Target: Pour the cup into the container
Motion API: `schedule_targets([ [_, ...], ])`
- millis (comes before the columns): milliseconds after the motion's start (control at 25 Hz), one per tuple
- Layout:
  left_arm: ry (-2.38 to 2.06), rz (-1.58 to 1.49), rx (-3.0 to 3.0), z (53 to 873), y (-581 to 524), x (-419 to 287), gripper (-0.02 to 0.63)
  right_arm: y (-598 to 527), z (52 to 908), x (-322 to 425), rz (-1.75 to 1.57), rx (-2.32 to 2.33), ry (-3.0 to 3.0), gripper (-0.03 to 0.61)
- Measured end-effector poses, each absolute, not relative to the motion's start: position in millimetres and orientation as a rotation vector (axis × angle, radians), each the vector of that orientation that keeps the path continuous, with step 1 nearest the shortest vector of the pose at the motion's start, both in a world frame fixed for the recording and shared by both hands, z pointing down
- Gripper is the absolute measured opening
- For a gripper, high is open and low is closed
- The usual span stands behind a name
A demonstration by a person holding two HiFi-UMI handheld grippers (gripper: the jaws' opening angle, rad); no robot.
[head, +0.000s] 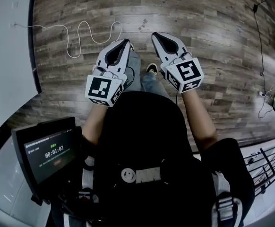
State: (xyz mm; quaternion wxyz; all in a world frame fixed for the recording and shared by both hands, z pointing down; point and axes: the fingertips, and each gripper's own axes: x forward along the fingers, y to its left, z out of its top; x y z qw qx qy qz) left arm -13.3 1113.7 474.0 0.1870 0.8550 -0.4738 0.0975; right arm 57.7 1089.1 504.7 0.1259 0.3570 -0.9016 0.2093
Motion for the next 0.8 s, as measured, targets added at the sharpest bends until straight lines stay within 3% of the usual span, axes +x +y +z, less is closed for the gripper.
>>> schedule_targets([
  [800, -1.282, 0.178, 2.517, 431.0, 1190.6, 37.6, 0.005, 1193.8, 479.3, 111.7, 0.470, 1.256, -2.566, 0.005],
])
